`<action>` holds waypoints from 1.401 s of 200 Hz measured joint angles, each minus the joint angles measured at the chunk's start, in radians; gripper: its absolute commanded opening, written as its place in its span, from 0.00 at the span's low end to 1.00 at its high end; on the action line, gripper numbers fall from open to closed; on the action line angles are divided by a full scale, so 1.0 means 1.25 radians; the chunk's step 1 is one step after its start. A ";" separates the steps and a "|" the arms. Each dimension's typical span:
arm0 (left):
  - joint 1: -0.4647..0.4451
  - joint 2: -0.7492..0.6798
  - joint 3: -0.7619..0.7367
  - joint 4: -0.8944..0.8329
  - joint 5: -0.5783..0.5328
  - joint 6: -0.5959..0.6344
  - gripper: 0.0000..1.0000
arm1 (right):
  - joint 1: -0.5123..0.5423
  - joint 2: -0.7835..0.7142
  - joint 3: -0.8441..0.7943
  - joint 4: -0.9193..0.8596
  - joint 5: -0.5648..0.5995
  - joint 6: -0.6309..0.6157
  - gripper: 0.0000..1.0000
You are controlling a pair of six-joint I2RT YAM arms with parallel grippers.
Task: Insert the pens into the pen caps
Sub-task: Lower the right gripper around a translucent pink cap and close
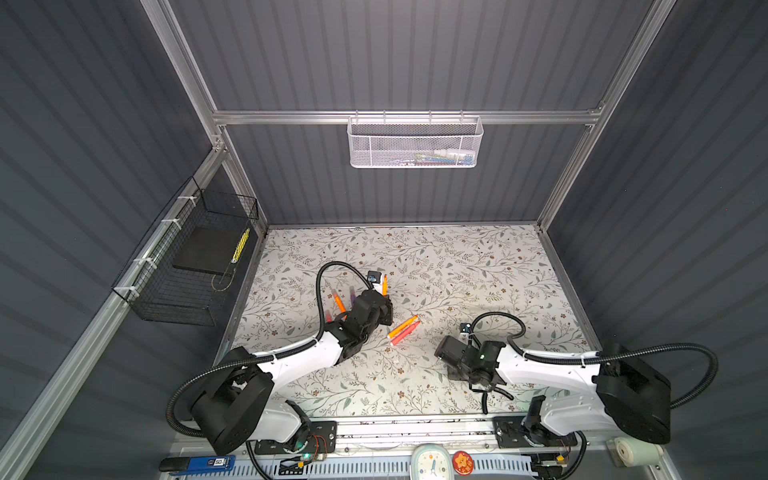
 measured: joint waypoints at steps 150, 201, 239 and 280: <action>0.000 0.005 0.000 0.000 0.007 0.000 0.00 | 0.024 -0.008 -0.007 0.000 0.002 0.011 0.20; 0.000 0.005 0.000 0.000 0.009 0.000 0.00 | 0.025 -0.010 -0.008 0.002 0.006 0.016 0.14; 0.000 0.005 0.000 0.000 0.019 0.000 0.00 | 0.025 -0.077 -0.045 0.003 0.012 0.028 0.11; 0.000 0.005 0.000 0.022 0.067 0.009 0.00 | 0.002 -0.255 -0.050 0.003 0.045 0.022 0.09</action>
